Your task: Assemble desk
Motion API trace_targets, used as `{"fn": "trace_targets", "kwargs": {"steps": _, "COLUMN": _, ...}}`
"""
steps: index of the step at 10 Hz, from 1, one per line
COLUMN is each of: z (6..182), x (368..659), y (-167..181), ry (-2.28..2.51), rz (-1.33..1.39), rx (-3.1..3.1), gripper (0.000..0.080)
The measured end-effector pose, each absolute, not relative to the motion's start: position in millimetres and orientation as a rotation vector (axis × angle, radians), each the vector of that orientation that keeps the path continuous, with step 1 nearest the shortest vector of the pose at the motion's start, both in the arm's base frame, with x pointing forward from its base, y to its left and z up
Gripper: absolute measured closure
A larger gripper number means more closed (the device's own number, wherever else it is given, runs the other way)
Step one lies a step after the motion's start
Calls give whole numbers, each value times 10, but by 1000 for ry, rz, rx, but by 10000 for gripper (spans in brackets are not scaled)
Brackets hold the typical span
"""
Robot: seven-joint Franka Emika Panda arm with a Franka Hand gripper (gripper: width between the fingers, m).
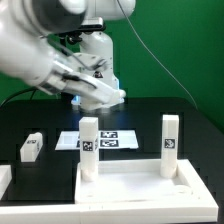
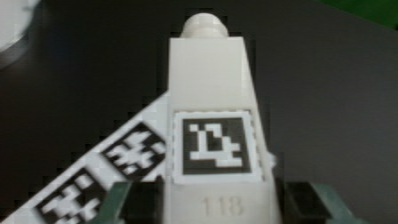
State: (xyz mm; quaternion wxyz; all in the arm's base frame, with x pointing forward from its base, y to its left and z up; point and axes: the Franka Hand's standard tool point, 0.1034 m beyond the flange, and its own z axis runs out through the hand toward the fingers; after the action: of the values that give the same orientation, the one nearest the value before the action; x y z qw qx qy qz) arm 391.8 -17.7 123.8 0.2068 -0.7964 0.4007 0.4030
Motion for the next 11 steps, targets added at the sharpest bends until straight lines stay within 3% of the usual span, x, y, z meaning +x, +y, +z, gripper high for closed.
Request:
{"fn": "trace_targets", "kwargs": {"steps": 4, "z": 1242, "x": 4092, "y": -117, "ry": 1194, "rz": 781, "rx": -2437, "gripper": 512}}
{"fn": "trace_targets", "kwargs": {"steps": 6, "z": 1523, "x": 4520, "y": 103, "ry": 1172, "rz": 685, "rx": -2606, "gripper": 512}}
{"fn": "trace_targets", "kwargs": {"steps": 8, "z": 1865, "x": 4948, "y": -17, "ry": 1122, "rz": 451, "rx": -2760, "gripper": 512}}
{"fn": "trace_targets", "kwargs": {"steps": 9, "z": 1932, "x": 5098, "y": -32, "ry": 1094, "rz": 293, "rx": -2812, "gripper": 512}}
{"fn": "trace_targets", "kwargs": {"steps": 11, "z": 1854, "x": 5043, "y": 33, "ry": 1119, "rz": 168, "rx": -2837, "gripper": 512}}
